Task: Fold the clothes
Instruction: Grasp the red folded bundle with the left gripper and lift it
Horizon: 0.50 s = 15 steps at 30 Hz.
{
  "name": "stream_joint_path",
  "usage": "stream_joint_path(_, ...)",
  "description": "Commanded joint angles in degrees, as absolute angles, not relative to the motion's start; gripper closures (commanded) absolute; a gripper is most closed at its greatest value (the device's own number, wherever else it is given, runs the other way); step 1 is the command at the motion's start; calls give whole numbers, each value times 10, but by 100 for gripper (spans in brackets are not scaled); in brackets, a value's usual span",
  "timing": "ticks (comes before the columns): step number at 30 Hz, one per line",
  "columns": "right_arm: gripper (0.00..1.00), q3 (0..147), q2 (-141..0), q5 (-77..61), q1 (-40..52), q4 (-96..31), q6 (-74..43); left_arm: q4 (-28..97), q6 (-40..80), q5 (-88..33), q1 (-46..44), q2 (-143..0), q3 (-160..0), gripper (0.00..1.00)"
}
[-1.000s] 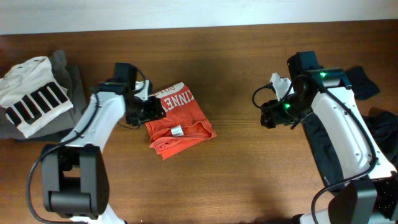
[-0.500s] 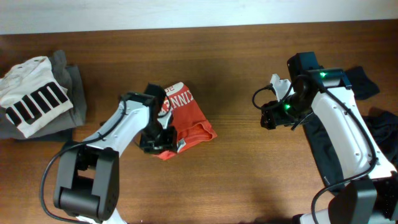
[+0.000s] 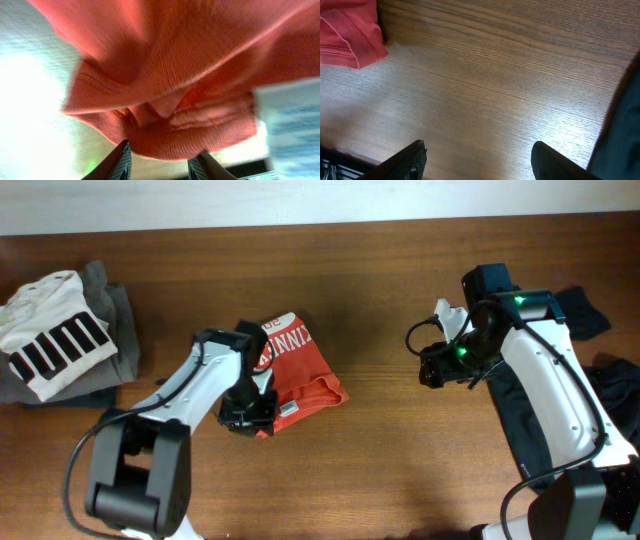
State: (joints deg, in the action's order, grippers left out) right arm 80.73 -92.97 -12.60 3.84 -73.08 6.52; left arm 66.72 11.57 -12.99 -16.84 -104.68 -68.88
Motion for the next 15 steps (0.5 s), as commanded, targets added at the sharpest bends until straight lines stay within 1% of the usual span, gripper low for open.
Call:
stream_joint_path(1, 28, 806, -933, -133, 37, -733, 71, 643, 112, -115, -143, -966, -726, 59)
stream_joint_path(3, 28, 806, -933, -133, 37, -733, 71, 620, 124, -95, -127, -933, -726, 48)
stream_joint_path(4, 28, 806, -933, -133, 37, -733, 71, 610, 142, -73, -118, -920, -726, 39)
stream_joint_path(6, 28, 806, -933, -133, 37, -733, 71, 597, 172, -39, -99, -909, -726, 31)
stream_joint_path(8, 28, 806, -933, -133, 37, -733, 71, 583, 189, -41, -80, -912, -723, 27)
stream_joint_path(12, 28, 806, -933, -133, 37, -733, 71, 534, 192, -100, -57, -937, -700, 26)
stream_joint_path(15, 28, 806, -933, -133, 37, -737, 71, 529, 216, -130, -54, -973, -690, 26)
